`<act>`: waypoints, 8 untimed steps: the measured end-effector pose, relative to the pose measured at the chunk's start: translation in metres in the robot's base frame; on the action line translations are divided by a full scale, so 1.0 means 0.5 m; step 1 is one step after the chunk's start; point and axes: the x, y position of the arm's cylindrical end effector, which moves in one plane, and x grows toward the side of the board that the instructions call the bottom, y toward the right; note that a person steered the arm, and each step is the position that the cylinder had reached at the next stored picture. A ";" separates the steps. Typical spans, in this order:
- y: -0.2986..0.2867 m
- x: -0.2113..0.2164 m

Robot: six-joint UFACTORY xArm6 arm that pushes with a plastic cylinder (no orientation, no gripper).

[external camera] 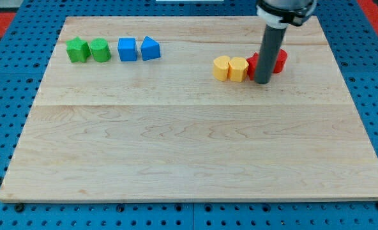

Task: Make a horizontal line with red blocks and yellow blocks

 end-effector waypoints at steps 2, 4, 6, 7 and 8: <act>0.193 0.015; 0.168 -0.195; 0.134 -0.107; 0.171 -0.128; 0.113 -0.200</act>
